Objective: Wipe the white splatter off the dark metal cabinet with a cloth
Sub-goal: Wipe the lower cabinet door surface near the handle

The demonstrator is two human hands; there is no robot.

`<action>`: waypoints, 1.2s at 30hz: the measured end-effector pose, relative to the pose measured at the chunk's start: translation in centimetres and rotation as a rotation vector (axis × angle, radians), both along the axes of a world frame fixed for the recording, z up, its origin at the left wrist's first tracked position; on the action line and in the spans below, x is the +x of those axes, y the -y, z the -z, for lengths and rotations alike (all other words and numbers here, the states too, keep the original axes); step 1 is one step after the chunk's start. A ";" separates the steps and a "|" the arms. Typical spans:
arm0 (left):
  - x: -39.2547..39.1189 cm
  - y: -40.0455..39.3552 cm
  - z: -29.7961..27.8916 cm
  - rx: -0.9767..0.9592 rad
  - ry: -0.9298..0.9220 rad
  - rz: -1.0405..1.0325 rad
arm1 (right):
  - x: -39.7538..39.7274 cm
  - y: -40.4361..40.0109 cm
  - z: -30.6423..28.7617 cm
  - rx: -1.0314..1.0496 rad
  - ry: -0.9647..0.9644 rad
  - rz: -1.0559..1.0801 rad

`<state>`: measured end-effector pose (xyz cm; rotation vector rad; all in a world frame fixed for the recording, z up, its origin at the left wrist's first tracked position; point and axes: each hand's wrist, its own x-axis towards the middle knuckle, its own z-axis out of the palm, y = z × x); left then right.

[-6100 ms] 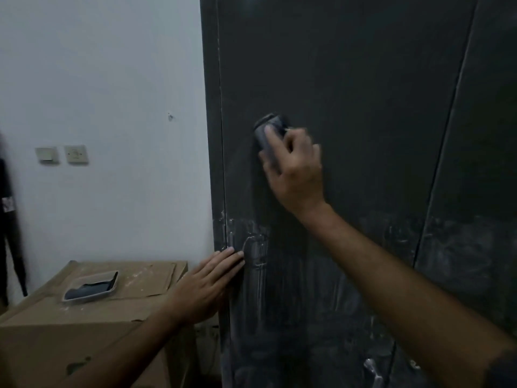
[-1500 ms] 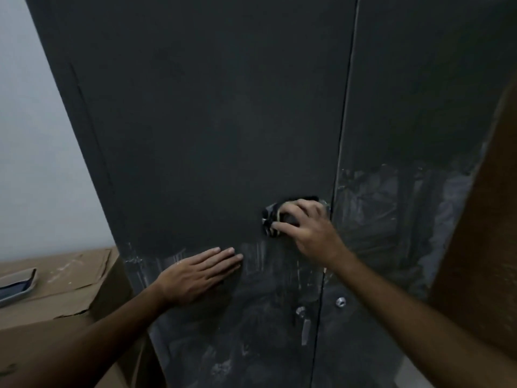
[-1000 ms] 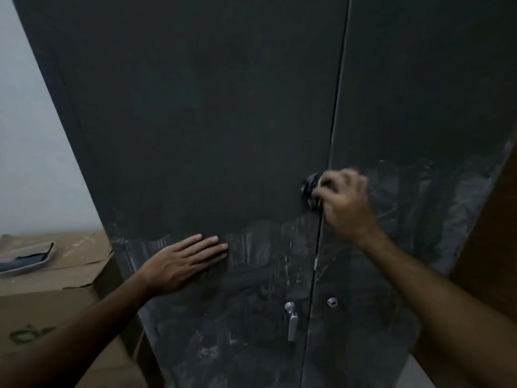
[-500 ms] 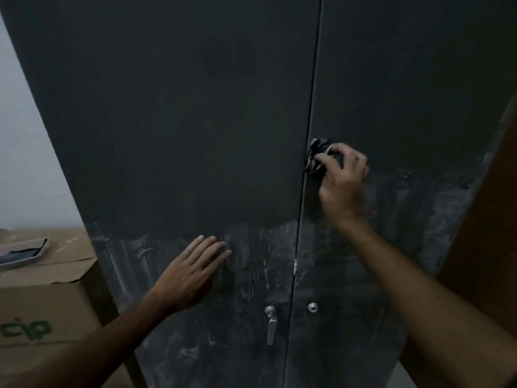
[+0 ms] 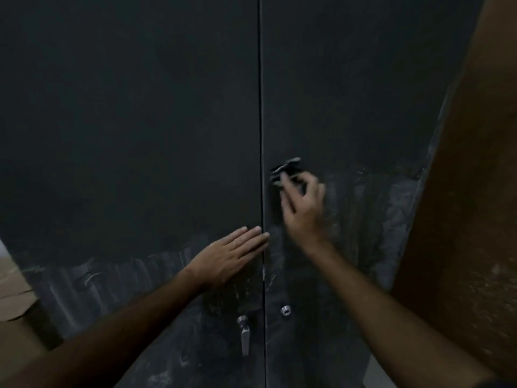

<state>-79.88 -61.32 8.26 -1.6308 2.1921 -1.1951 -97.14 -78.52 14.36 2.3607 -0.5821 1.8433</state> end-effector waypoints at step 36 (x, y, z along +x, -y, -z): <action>-3.6 9.8 -1.4 -0.038 0.108 0.141 | -5.9 11.6 -2.8 0.494 0.267 0.199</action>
